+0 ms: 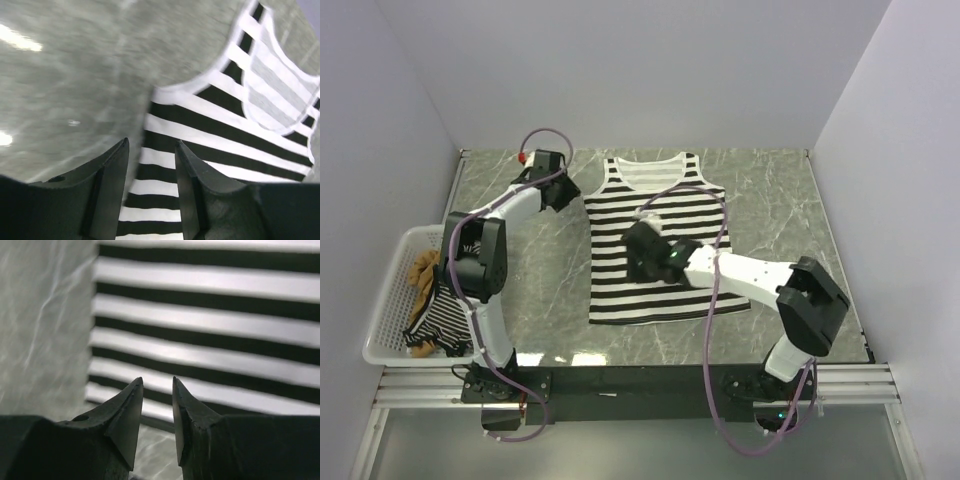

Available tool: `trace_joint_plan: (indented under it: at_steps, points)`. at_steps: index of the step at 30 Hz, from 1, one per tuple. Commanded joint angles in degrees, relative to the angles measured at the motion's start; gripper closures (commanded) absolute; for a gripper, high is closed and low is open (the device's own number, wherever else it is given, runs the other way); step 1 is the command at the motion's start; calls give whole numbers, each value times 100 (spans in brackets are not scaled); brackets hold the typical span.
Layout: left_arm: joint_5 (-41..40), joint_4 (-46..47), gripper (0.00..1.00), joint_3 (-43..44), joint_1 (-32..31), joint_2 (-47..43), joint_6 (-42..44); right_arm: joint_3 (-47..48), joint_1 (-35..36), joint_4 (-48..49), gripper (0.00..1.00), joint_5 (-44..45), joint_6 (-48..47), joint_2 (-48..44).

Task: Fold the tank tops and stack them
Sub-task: Fold the tank top

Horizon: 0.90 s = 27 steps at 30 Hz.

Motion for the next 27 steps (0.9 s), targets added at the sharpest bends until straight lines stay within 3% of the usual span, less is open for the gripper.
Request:
trace_joint_plan:
  at_steps: [1,9,21,27]
  points:
    - [-135,-108,52,-280,163,-420,-59,383,852,119,63,386,610,183]
    - [-65,24,53,-755,242,-939,-111,1376,1857,-294,62,747,831,1281]
    - [128,165,54,-1090,260,-1291,-112,2335,2262,-821,64,992,743,2310]
    - [163,217,54,-1134,269,-1282,-120,2370,2341,-1023,64,1142,804,2487]
